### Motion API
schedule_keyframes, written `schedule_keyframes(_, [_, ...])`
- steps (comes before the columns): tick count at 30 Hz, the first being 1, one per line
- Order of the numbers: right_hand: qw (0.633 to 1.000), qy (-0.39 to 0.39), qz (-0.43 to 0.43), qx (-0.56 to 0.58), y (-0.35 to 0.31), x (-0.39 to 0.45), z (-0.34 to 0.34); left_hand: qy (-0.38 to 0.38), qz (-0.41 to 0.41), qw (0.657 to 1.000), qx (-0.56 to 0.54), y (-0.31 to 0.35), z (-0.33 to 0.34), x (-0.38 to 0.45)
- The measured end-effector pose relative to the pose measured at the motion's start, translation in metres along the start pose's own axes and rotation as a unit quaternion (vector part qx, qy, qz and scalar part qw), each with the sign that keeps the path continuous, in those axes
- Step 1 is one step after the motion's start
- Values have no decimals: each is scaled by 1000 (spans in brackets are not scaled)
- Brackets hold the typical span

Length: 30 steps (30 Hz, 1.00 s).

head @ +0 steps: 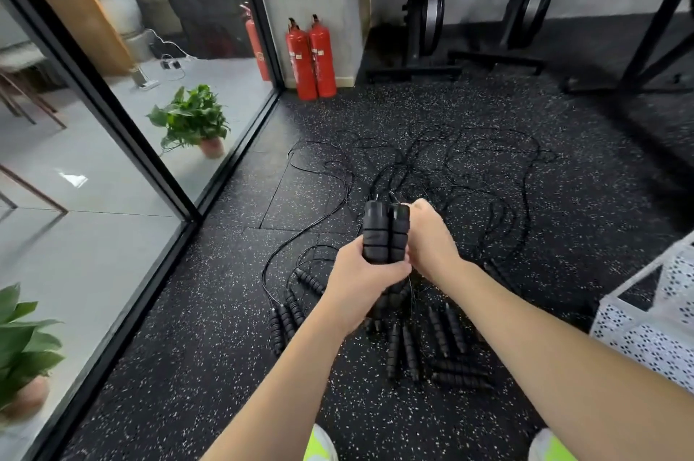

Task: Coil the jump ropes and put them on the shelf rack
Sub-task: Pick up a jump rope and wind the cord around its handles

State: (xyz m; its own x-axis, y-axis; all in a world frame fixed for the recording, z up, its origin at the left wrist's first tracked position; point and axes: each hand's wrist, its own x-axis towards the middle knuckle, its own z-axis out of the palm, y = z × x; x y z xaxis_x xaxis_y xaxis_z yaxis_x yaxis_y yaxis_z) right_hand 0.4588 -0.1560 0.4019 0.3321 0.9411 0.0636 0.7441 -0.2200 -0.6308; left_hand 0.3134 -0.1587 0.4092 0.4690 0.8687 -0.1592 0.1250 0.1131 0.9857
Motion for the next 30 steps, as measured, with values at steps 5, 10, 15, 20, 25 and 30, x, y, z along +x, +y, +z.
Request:
schedule_keyframes(5, [999, 26, 36, 22, -9, -2, -25, 159, 10, 985, 71, 15, 17, 1])
schedule_keyframes(10, [988, 76, 16, 135, -35, -21, -64, 242, 42, 964, 105, 31, 36, -13])
schedule_keyframes(15, [986, 47, 3, 161, -44, -48, -89, 264, 104, 937, 204, 32, 39, -11])
schedule_keyframes(20, [977, 51, 33, 203, -29, -57, -89, 200, 171, 937, 228, 33, 53, -19])
schedule_keyframes(25, [968, 59, 57, 236, -18, -51, -97, 108, 198, 949, 219, 22, 51, -13])
schedule_keyframes(30, [913, 28, 75, 400, -19, -44, -105, 92, 144, 964, 204, 21, 56, -5])
